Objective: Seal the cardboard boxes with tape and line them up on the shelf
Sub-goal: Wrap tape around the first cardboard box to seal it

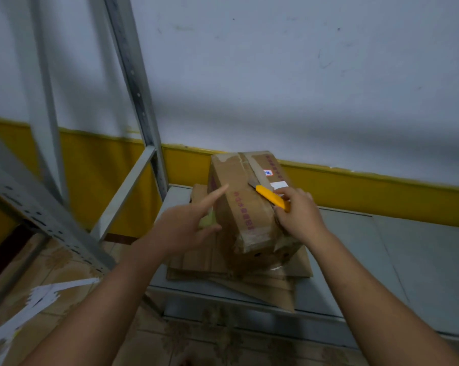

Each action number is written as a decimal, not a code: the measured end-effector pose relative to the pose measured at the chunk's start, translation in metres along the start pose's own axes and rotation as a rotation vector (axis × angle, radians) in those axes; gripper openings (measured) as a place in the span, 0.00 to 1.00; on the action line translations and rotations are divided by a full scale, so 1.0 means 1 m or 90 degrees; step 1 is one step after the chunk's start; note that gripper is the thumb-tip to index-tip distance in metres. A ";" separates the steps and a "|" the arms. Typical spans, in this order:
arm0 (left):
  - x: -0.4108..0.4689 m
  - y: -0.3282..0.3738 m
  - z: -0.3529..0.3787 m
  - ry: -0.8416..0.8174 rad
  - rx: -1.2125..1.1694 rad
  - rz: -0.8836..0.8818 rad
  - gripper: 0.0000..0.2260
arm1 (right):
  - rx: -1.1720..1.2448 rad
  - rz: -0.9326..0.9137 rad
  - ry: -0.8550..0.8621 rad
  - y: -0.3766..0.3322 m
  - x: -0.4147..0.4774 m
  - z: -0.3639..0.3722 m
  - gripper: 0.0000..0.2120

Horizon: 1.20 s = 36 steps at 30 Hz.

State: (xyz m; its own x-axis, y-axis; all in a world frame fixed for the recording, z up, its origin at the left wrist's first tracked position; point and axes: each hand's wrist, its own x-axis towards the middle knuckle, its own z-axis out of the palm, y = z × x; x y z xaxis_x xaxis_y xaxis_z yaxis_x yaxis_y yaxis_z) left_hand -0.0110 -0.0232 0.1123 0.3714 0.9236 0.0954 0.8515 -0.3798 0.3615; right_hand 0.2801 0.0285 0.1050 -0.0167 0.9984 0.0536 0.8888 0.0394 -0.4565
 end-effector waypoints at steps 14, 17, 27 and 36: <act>0.140 0.017 0.017 0.128 0.236 0.035 0.41 | 0.050 0.036 0.068 0.004 -0.007 0.007 0.17; 0.118 0.017 0.015 0.180 0.120 -0.009 0.41 | 0.038 0.031 0.065 0.003 -0.007 0.005 0.18; -0.010 0.032 0.068 -0.083 -0.687 -0.331 0.14 | 0.049 0.020 0.058 0.003 -0.012 0.006 0.17; -0.013 0.040 0.083 -0.048 -0.893 -0.362 0.09 | 0.048 0.014 0.055 0.005 -0.013 0.007 0.17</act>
State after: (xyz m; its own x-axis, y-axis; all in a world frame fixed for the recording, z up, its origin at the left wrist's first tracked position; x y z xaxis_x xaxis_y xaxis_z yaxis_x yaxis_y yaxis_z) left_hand 0.0491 -0.0551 0.0484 0.1789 0.9041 -0.3881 -0.1308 0.4128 0.9014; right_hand 0.2818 0.0160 0.0958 0.0444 0.9921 0.1177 0.8519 0.0239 -0.5232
